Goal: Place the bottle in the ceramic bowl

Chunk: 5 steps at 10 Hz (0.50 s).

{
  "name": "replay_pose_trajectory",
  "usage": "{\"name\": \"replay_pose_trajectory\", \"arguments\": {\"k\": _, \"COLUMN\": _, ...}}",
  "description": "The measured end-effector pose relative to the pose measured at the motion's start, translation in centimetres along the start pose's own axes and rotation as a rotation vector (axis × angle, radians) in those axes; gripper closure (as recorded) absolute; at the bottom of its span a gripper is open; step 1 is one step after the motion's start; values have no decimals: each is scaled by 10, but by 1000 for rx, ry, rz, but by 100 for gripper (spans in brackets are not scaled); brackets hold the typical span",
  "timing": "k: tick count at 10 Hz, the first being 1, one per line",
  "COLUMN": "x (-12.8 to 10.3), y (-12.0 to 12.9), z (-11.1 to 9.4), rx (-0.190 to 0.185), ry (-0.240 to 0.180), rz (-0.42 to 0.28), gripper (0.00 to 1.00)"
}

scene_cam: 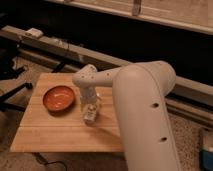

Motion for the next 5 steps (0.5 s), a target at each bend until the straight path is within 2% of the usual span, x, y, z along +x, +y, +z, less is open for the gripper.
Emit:
{"name": "replay_pose_trajectory", "arguments": {"k": 2, "x": 2, "y": -2, "z": 4, "rx": -1, "ry": 2, "rz": 8, "gripper": 67}}
{"name": "replay_pose_trajectory", "arguments": {"k": 5, "x": 3, "y": -7, "z": 6, "rx": -7, "ry": 2, "rz": 14, "gripper": 96}}
